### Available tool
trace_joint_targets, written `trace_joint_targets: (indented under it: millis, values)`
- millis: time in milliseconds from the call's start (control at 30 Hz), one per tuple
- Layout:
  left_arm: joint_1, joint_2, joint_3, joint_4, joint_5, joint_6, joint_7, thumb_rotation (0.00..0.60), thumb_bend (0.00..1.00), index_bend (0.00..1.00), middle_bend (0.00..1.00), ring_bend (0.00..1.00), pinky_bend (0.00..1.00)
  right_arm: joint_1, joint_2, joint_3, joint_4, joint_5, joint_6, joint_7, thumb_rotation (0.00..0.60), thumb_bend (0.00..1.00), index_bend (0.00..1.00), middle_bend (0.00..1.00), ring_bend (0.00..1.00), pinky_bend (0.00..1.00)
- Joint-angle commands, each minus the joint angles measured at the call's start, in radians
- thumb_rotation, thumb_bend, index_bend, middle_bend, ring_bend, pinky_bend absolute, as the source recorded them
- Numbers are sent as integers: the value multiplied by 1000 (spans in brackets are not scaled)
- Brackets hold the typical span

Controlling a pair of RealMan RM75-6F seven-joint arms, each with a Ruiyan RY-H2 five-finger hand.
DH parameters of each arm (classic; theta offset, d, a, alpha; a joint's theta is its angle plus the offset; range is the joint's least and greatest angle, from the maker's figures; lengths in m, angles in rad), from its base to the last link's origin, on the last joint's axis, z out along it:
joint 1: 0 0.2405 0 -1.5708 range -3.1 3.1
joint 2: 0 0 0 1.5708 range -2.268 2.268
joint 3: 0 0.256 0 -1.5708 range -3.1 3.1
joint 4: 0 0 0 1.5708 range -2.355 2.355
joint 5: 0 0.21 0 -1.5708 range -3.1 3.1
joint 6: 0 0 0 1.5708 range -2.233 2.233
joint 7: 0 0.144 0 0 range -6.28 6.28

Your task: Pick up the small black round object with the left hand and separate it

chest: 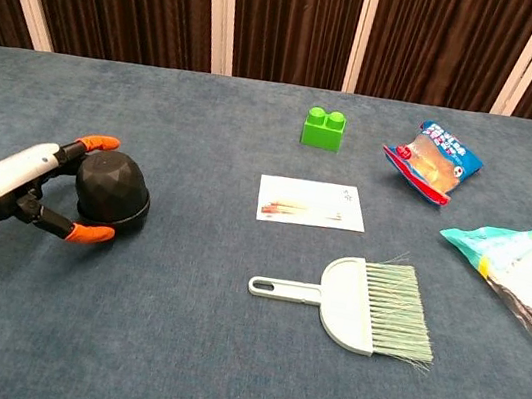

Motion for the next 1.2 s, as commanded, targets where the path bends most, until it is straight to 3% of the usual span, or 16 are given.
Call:
trace_joint_targets:
  millis: [33, 200, 333, 500, 633, 767, 867, 933, 1200]
  values:
    - [-10, 29, -14, -74, 19, 32, 47, 600, 574, 82, 375, 0, 0, 0, -1, -1, 0, 0, -1, -2, 600, 209, 0, 0, 14, 0]
    - [-39, 85, -54, -257, 5, 27, 161, 600, 567, 91, 373, 0, 0, 2, 0, 1, -2, 3, -4, -6, 600, 209, 0, 0, 14, 0]
    - [-63, 156, -99, -480, -48, 0, 279, 600, 566, 91, 374, 0, 0, 1, 2, -1, -7, 4, -5, -13, 600, 209, 0, 0, 14, 0]
    - [-55, 250, -114, -673, -101, -2, 363, 600, 566, 91, 378, 0, 0, 5, -5, -1, -2, 7, -13, -19, 600, 209, 0, 0, 14, 0]
    - [-31, 301, -92, -659, -162, -24, 347, 600, 566, 93, 377, 0, 0, 5, -6, -3, -3, 2, -11, -17, 600, 209, 0, 0, 14, 0]
    - [-20, 290, -51, -516, -228, -106, 249, 600, 565, 94, 375, 0, 0, 2, -5, -4, -7, -2, -2, -13, 600, 208, 0, 0, 14, 0]
    - [-30, 247, -44, -404, -219, -152, 155, 600, 566, 93, 367, 0, 0, 1, -4, -4, -7, -5, 2, -7, 600, 209, 0, 0, 14, 0]
    - [-38, 235, -49, -392, -190, -146, 131, 600, 566, 92, 365, 0, 0, 0, -4, -5, -6, -5, 2, -3, 600, 209, 0, 0, 14, 0]
    - [-50, 306, -58, -676, -62, -31, 248, 600, 566, 92, 368, 0, 0, -1, 3, -5, -2, 3, -3, 1, 600, 209, 0, 0, 14, 0]
